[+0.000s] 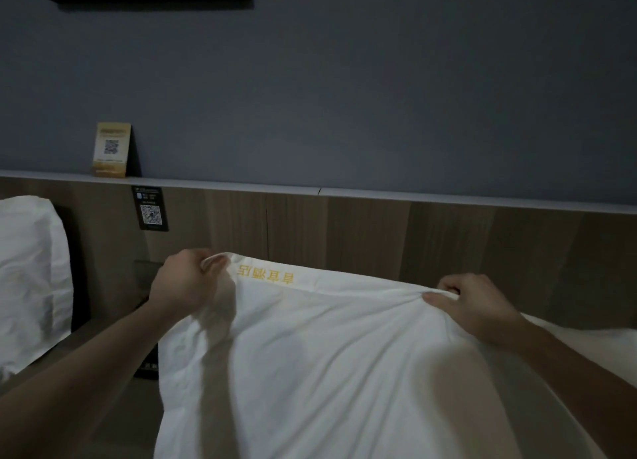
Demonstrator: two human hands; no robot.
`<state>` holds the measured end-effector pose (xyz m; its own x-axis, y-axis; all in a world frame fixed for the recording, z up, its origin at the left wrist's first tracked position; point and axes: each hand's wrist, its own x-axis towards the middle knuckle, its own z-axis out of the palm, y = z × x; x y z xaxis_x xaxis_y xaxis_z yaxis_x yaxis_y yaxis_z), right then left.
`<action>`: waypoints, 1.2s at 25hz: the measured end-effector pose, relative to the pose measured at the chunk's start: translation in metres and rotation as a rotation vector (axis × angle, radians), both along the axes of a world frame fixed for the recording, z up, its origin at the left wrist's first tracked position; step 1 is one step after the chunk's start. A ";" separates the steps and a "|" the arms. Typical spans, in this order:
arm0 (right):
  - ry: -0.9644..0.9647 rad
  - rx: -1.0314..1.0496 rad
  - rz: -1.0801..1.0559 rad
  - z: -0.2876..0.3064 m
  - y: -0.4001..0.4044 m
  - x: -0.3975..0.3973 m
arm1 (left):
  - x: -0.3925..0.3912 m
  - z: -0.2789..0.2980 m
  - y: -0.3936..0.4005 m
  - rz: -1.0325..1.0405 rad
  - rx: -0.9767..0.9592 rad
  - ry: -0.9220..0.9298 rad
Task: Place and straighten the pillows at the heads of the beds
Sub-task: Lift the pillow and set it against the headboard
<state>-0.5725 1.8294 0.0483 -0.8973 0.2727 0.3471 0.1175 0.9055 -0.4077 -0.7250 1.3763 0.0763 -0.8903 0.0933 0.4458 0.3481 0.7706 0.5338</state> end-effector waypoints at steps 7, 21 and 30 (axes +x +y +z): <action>0.239 -0.031 0.016 0.047 0.040 -0.042 | -0.067 0.029 0.031 0.026 0.085 0.083; 0.168 0.062 -0.091 0.031 0.086 -0.126 | -0.140 0.033 0.077 0.061 -0.177 -0.016; 0.241 0.071 -0.171 0.033 0.076 -0.138 | -0.166 0.027 0.091 0.188 -0.315 0.057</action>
<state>-0.7108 1.9052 0.0812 -0.7299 0.3798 0.5684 0.1779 0.9084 -0.3785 -0.8909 1.4675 0.1034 -0.8794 0.0707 0.4707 0.2068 0.9474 0.2441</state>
